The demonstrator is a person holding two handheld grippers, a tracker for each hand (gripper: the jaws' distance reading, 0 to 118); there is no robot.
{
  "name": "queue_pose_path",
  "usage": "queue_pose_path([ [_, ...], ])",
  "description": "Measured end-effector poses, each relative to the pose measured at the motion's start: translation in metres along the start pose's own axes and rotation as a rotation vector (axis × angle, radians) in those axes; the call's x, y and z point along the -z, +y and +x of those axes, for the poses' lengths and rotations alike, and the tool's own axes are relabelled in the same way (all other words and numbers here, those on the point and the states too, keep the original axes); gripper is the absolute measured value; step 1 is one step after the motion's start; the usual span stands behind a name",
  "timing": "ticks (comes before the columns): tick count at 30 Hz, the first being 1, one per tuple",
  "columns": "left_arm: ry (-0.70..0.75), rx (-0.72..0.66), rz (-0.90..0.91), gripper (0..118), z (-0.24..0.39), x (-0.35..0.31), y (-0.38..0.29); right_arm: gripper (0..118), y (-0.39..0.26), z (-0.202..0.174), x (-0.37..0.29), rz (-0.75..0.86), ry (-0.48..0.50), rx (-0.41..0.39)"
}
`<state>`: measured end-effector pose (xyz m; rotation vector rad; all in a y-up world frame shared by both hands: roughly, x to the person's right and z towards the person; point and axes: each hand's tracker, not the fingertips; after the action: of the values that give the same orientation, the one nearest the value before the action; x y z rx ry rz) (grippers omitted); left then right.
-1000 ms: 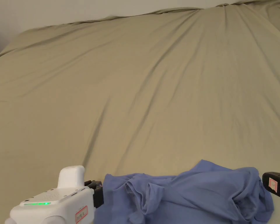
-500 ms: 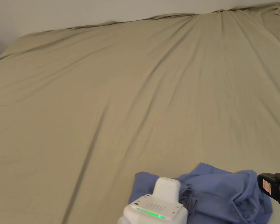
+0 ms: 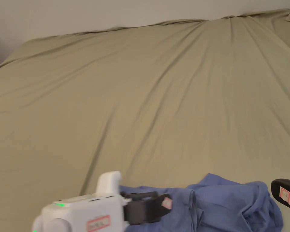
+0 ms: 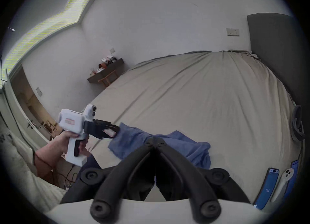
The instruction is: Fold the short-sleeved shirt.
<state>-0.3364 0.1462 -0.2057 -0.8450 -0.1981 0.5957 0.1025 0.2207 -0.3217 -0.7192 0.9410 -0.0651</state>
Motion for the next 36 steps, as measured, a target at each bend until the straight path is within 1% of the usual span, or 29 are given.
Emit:
queue_pose_path([
  [1,0.044,-0.020,-0.009,114,-0.018,-0.007,-0.001,2,0.000,0.000,0.001,0.004,0.018,-0.003],
  [4,0.125,-0.071,-0.024,114,-0.068,-0.014,-0.002,2,-0.001,-0.001,0.003,0.004,0.116,0.001],
  [6,0.119,-0.136,-0.041,114,-0.093,-0.006,-0.004,2,-0.001,0.000,0.005,0.003,0.184,0.036],
  [7,0.126,-0.158,-0.067,114,-0.097,0.001,-0.005,2,-0.001,0.000,0.007,-0.003,0.195,0.058],
  [9,0.100,-0.184,-0.102,114,-0.104,0.017,-0.007,2,0.001,-0.001,0.010,-0.018,0.182,0.073],
  [11,0.103,-0.182,-0.090,113,-0.097,0.032,-0.012,2,0.002,-0.001,0.013,-0.033,0.150,0.066],
  [12,0.090,-0.145,-0.043,113,-0.092,0.033,-0.012,2,0.002,-0.002,0.014,-0.040,0.137,0.059],
  [13,0.095,-0.145,-0.050,108,-0.086,0.035,-0.009,2,0.002,-0.003,0.014,-0.046,0.131,0.059],
  [14,0.091,-0.154,-0.057,90,-0.082,0.037,-0.006,2,0.003,-0.002,0.015,-0.053,0.121,0.060],
  [15,0.080,-0.169,-0.040,49,-0.087,0.038,-0.004,2,0.003,-0.003,0.016,-0.057,0.112,0.061],
  [16,0.102,-0.179,-0.016,23,-0.080,0.041,-0.006,2,0.004,-0.003,0.017,-0.063,0.103,0.061],
  [17,0.143,-0.149,-0.024,13,-0.077,0.044,-0.009,2,0.004,-0.004,0.018,-0.069,0.090,0.059],
  [18,0.087,-0.150,-0.026,13,-0.075,0.045,-0.011,2,0.004,-0.005,0.019,-0.072,0.074,0.050],
  [19,0.065,-0.175,-0.014,13,-0.075,0.042,-0.013,2,0.004,-0.005,0.021,-0.075,0.062,0.044],
  [21,0.021,-0.274,0.032,11,-0.080,0.031,-0.014,2,0.005,-0.006,0.022,-0.079,0.044,0.041],
  [23,-0.019,-0.344,0.104,11,-0.086,0.011,-0.015,2,0.005,-0.004,0.022,-0.082,0.026,0.049],
  [25,-0.020,-0.395,0.154,10,-0.093,-0.012,-0.014,2,0.005,-0.002,0.020,-0.080,0.012,0.060],
  [27,-0.017,-0.391,0.162,10,-0.095,-0.041,-0.010,2,0.006,0.004,0.016,-0.073,-0.016,0.075],
  [28,0.025,-0.373,0.198,10,-0.094,-0.053,-0.008,2,0.006,0.007,0.015,-0.071,-0.030,0.090],
  [31,0.181,-0.315,0.182,10,-0.094,-0.086,0.007,2,0.006,0.018,0.013,-0.064,-0.060,0.146],
  [32,0.275,-0.276,0.171,10,-0.090,-0.090,0.010,2,0.006,0.021,0.014,-0.063,-0.067,0.158],
  [33,0.329,-0.262,0.166,10,-0.085,-0.089,0.011,2,0.005,0.022,0.015,-0.063,-0.073,0.163],
  [34,0.338,-0.275,0.164,10,-0.081,-0.087,0.011,2,0.003,0.023,0.017,-0.065,-0.079,0.164],
  [36,0.258,-0.363,0.146,10,-0.066,-0.079,0.013,2,0.001,0.023,0.023,-0.084,-0.109,0.165],
])
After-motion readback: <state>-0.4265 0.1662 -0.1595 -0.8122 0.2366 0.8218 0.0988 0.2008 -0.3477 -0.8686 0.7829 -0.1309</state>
